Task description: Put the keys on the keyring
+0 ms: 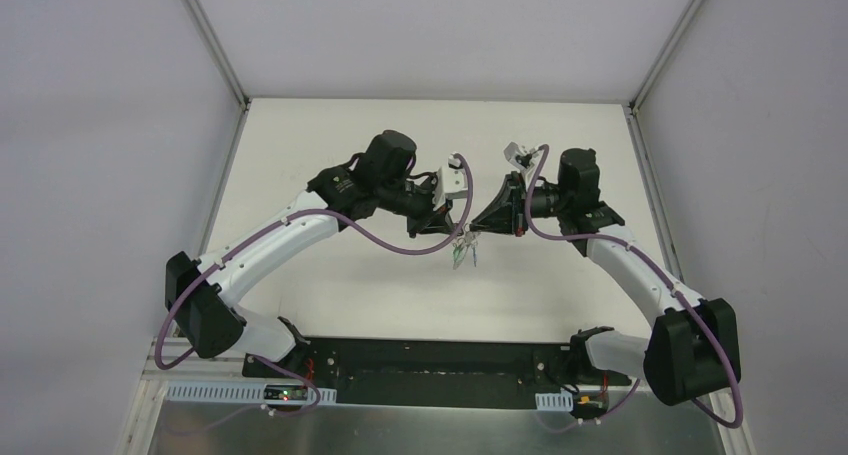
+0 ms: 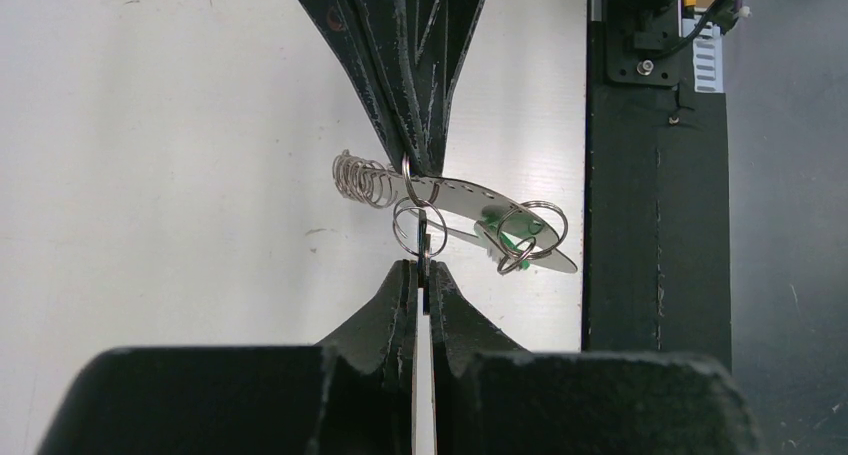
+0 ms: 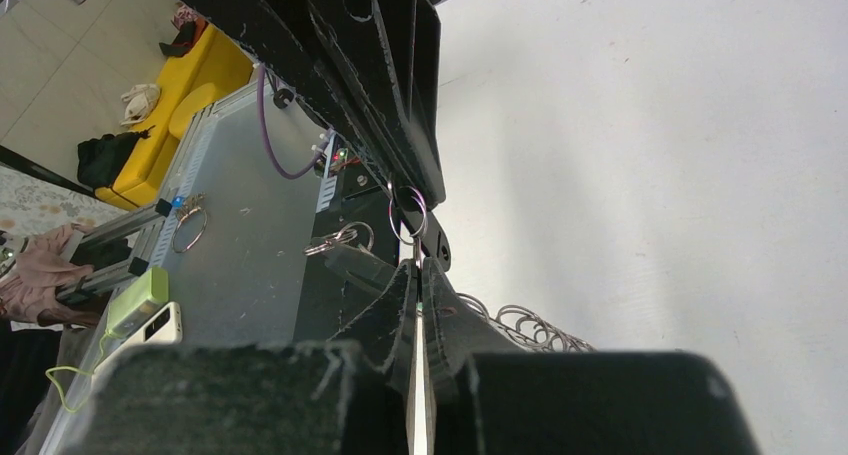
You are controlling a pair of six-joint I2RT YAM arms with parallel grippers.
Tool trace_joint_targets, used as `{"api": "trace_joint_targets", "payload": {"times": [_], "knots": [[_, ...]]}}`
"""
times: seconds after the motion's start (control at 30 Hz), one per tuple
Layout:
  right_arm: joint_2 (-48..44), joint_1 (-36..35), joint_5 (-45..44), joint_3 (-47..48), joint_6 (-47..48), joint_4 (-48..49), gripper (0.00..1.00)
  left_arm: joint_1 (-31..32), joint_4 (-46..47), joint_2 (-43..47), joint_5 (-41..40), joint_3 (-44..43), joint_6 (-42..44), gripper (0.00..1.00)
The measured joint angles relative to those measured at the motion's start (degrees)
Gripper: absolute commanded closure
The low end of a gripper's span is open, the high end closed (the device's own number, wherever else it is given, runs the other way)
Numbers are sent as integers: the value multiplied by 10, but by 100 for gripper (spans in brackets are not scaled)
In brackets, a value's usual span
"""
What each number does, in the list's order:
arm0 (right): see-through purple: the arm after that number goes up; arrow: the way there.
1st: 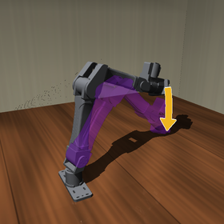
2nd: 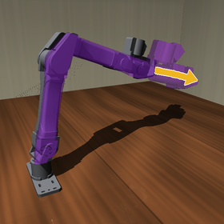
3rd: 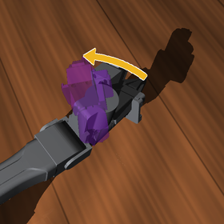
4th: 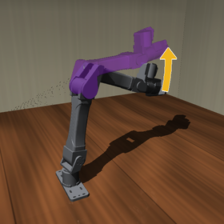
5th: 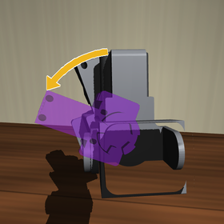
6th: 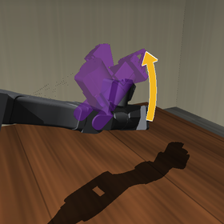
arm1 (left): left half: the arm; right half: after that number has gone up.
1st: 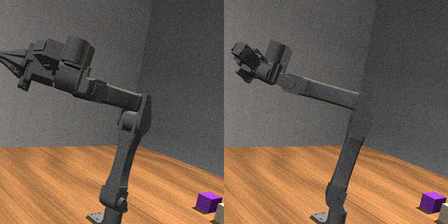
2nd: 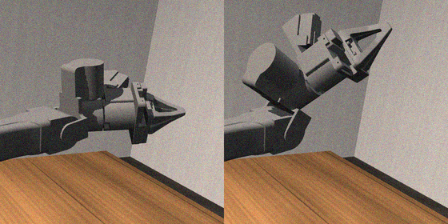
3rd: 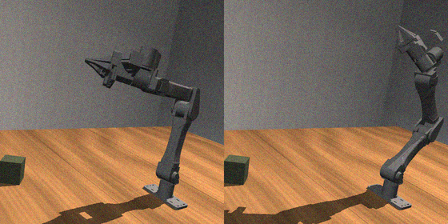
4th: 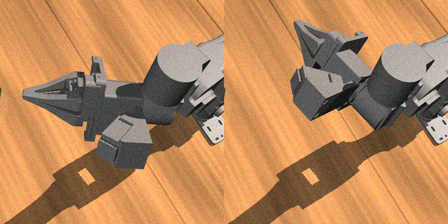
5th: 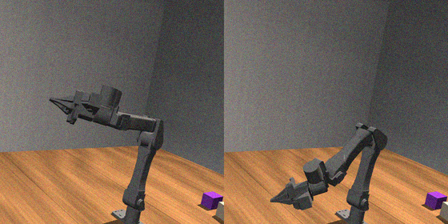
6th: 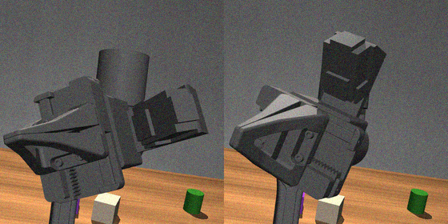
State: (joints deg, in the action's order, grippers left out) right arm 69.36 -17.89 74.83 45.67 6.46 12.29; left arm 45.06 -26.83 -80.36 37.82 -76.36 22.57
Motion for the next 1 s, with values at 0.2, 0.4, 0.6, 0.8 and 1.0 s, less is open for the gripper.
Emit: {"api": "trace_joint_targets", "payload": {"times": [0.2,0.4,0.6,0.8,1.0], "knots": [[0,1,-7,0,1,-6,79,0,-6,0,-6,0,7,100],[-1,9,-25,0,1,-17,64,0,-64,-11,-23,-8,27,100],[-14,30,-42,1,8,-35,63,0,-142,-67,-58,-56,50,100],[-26,65,-51,3,22,-60,63,-2,-222,-139,-91,-97,73,100],[-42,109,-54,3,30,-75,65,-9,-296,-242,-113,-195,88,100]]}}
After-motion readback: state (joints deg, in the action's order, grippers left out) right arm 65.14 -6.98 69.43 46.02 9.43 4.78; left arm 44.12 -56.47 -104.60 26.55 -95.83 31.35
